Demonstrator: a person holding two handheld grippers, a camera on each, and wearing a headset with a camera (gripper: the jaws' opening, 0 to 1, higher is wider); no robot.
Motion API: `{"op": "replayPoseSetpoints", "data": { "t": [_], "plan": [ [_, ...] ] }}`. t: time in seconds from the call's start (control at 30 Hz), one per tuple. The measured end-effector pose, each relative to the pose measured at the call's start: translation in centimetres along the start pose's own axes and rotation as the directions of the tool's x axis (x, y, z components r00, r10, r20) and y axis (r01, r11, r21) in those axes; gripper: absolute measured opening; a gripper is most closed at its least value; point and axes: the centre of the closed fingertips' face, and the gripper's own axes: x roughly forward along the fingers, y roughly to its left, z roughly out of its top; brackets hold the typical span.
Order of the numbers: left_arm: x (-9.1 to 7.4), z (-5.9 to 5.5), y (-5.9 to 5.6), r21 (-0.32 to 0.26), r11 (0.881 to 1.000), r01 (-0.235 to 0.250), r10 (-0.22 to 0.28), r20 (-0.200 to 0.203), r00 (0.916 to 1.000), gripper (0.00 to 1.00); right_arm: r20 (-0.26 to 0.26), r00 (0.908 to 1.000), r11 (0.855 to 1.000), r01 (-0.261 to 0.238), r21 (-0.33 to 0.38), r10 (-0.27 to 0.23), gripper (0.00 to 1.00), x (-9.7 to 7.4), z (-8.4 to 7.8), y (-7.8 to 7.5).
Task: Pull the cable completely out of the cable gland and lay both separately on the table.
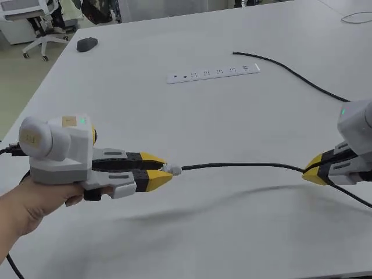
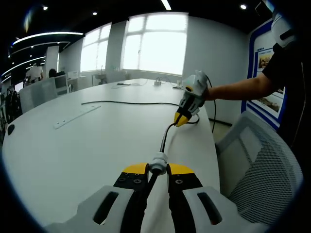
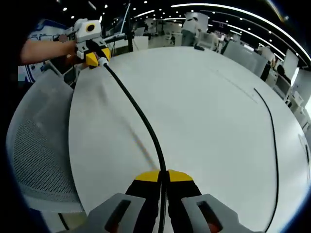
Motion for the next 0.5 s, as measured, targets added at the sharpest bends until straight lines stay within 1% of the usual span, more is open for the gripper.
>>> {"op": "replayPoseSetpoints", "data": {
  "t": [0.03, 0.1, 0.17, 0.27, 0.3, 0.33, 0.37, 0.4, 0.43, 0.5],
  "plan": [
    [0.0, -0.1, 0.0, -0.004, 1.000, 0.001, -0.001, -0.002, 1.0000, 0.15, -0.003, 1.0000, 1.000, -0.001, 0.006, 0.001, 0.00, 0.1, 0.0, 0.1],
    [0.1, -0.2, 0.0, -0.034, 0.999, 0.003, -0.004, -0.005, 1.0000, 0.15, -0.013, 0.9999, 1.000, 0.002, 0.011, -0.002, 0.00, 0.4, -0.1, 0.2],
    [0.2, -0.2, 0.1, -0.019, 1.000, -0.001, 0.001, -0.009, 1.0000, 0.15, -0.020, 0.9998, 1.000, 0.004, 0.009, -0.004, 0.00, 0.5, -0.2, 0.2],
    [0.3, -0.1, 0.1, -0.019, 1.000, 0.001, -0.001, -0.005, 1.0000, 0.15, -0.039, 0.9992, 1.000, 0.010, -0.011, -0.011, 0.00, 0.8, -0.5, 0.2],
    [0.3, -0.1, 0.2, -0.019, 1.000, 0.000, -0.001, -0.005, 1.0000, 0.15, -0.045, 0.9988, 0.999, 0.019, -0.033, -0.021, 0.01, 0.8, -0.5, 0.1],
    [0.4, -0.1, 0.2, -0.021, 1.000, 0.001, -0.001, -0.004, 1.0000, 0.15, -0.042, 0.9981, 0.997, 0.042, -0.062, -0.044, 0.05, 0.8, -0.4, -0.4],
    [0.4, 0.0, 0.1, -0.023, 1.000, 0.002, -0.002, -0.002, 1.0000, 0.15, -0.040, 0.9979, 0.996, 0.049, -0.069, -0.052, 0.09, 0.7, -0.2, -0.5],
    [0.4, 0.0, 0.1, -0.023, 1.000, 0.004, -0.004, -0.001, 1.0000, 0.15, -0.031, 0.9982, 0.997, 0.049, -0.062, -0.051, 0.13, 0.6, 0.1, -0.5],
    [0.4, -0.1, 0.1, -0.022, 1.000, 0.006, -0.006, -0.004, 1.0000, 0.15, 0.002, 0.9994, 0.999, 0.035, -0.035, -0.035, 0.17, 0.5, 1.0, -0.3],
    [0.4, -0.1, 0.0, -0.020, 1.000, 0.010, -0.011, -0.007, 0.9999, 0.15, 0.069, 0.9975, 1.000, 0.016, 0.000, -0.016, 0.17, 0.3, 2.8, 0.2]
  ]
}}
